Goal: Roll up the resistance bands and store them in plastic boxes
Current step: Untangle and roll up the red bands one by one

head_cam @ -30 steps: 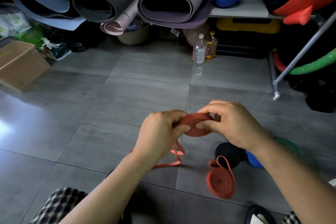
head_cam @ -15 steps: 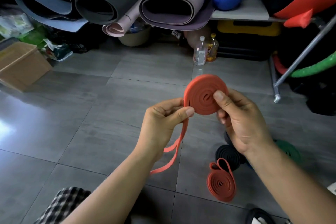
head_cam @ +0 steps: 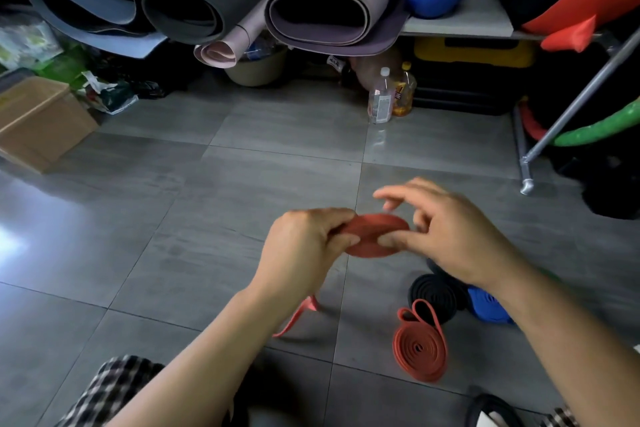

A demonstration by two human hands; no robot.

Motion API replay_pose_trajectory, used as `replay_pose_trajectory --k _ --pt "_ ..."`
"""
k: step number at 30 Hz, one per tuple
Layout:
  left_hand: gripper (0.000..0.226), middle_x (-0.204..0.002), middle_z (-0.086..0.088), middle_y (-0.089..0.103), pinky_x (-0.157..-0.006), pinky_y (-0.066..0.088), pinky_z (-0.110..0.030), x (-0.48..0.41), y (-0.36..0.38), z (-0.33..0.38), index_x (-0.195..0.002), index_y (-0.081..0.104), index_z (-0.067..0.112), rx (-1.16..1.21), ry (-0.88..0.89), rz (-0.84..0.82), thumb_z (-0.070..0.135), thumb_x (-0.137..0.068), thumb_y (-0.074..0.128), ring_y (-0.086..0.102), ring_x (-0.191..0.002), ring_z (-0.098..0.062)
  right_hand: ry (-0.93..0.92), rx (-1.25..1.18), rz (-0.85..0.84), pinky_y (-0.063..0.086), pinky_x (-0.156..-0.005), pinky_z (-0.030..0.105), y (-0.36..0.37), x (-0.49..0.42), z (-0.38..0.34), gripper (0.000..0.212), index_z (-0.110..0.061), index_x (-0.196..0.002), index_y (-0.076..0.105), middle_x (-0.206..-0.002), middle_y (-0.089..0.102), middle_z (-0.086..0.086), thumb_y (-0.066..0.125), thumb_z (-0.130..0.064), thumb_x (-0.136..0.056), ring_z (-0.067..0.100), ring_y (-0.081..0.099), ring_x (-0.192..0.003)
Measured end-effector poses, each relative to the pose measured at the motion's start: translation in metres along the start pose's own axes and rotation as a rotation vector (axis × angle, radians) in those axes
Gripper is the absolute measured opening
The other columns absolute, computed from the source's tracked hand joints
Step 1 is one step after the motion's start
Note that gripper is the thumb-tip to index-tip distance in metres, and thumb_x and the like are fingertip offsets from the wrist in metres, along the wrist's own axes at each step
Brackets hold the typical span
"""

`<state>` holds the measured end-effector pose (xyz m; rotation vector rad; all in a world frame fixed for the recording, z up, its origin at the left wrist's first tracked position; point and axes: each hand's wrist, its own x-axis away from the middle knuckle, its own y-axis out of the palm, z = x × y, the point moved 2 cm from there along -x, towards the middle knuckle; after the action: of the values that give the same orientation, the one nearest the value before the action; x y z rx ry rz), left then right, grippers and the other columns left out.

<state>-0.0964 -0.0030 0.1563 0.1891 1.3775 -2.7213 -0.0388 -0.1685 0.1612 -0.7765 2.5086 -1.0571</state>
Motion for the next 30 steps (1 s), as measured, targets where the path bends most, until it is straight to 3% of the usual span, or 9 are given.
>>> replay_pose_trajectory --k 3,6,10,13,16,20,27,29,30 --pt "0.006 -0.067 0.004 0.066 -0.066 0.049 -0.032 0.002 0.004 0.003 -0.079 0.069 0.028 0.164 -0.072 -0.016 0.028 -0.074 0.067 0.062 -0.065 -0.015 -0.059 0.042 -0.027 0.038 -0.066 0.020 0.006 0.000 -0.002 0.022 -0.026 -0.096 0.071 -0.074 0.060 -0.021 0.073 -0.029 -0.074 -0.008 0.055 -0.074" --pt "0.023 -0.069 0.010 0.071 -0.071 0.053 -0.020 -0.003 -0.004 -0.002 -0.073 0.073 0.030 0.549 -0.251 0.042 0.007 -0.070 0.076 0.066 -0.067 -0.006 0.036 -0.311 0.063 0.052 -0.073 0.026 0.001 0.000 0.000 0.020 -0.030 -0.088 0.071 -0.080 0.072 -0.008 0.070 -0.034 -0.069 0.007 0.066 -0.077" --pt "0.024 -0.071 0.011 0.072 -0.071 0.050 -0.011 -0.003 -0.013 0.007 -0.081 0.071 0.022 0.793 -0.259 0.006 0.000 -0.073 0.070 0.067 -0.070 -0.001 0.093 -0.752 0.097 0.052 -0.069 0.014 -0.002 -0.001 -0.001 0.020 -0.030 -0.076 0.075 -0.077 0.073 -0.009 0.072 -0.036 -0.058 0.005 0.068 -0.075" --pt "0.022 -0.071 0.010 0.072 -0.071 0.051 -0.012 -0.003 -0.017 0.008 -0.082 0.071 0.020 0.817 -0.262 0.022 0.000 -0.074 0.069 0.067 -0.073 -0.004 0.130 -0.886 0.132 0.046 -0.059 0.010 0.000 -0.001 -0.001 0.036 -0.038 -0.076 0.075 -0.072 0.071 -0.012 0.078 -0.053 -0.044 0.002 0.062 -0.066" --pt "0.021 -0.067 0.009 0.071 -0.071 0.053 -0.013 -0.004 -0.018 0.006 -0.080 0.071 0.020 0.788 -0.282 0.056 -0.001 -0.073 0.070 0.066 -0.069 -0.005 0.153 -0.973 0.232 0.038 -0.048 0.011 0.001 -0.004 0.001 0.049 -0.034 -0.073 0.075 -0.060 0.065 -0.011 0.079 -0.064 -0.035 0.000 0.046 -0.051" --pt "0.017 -0.070 0.002 0.073 -0.069 0.054 -0.017 -0.001 -0.011 0.008 -0.087 0.070 0.009 0.929 -0.323 0.114 0.001 -0.073 0.068 0.067 -0.069 -0.009 0.216 -1.061 0.297 0.038 -0.050 0.014 0.015 -0.006 0.003 0.055 -0.028 -0.074 0.075 -0.063 0.061 -0.007 0.080 -0.066 -0.034 0.004 0.047 -0.057" --pt "0.014 -0.075 -0.001 0.073 -0.076 0.055 -0.026 0.001 -0.006 0.009 -0.089 0.069 0.010 1.088 -0.404 0.164 0.002 -0.078 0.064 0.066 -0.074 -0.014 0.347 -1.413 0.225 0.042 -0.047 0.012 0.046 -0.001 0.001 0.042 -0.017 -0.077 0.075 -0.074 0.068 -0.002 0.086 -0.040 -0.042 0.003 0.052 -0.057" --pt "0.016 -0.076 0.001 0.073 -0.076 0.055 -0.025 0.000 -0.010 0.005 -0.089 0.070 0.012 1.014 -0.367 0.180 0.000 -0.080 0.064 0.067 -0.075 -0.015 0.391 -1.379 0.166 0.042 -0.046 0.016 0.046 0.000 -0.002 0.028 -0.014 -0.075 0.073 -0.068 0.065 0.000 0.077 -0.031 -0.053 0.004 0.051 -0.051" --pt "0.016 -0.074 0.004 0.073 -0.075 0.055 -0.024 -0.001 -0.013 0.003 -0.087 0.071 0.014 0.915 -0.321 0.189 0.001 -0.080 0.064 0.067 -0.074 -0.013 0.394 -1.227 0.132 0.041 -0.047 0.017 0.041 0.000 0.000 0.024 -0.015 -0.077 0.072 -0.067 0.064 -0.001 0.074 -0.030 -0.058 0.004 0.051 -0.049"
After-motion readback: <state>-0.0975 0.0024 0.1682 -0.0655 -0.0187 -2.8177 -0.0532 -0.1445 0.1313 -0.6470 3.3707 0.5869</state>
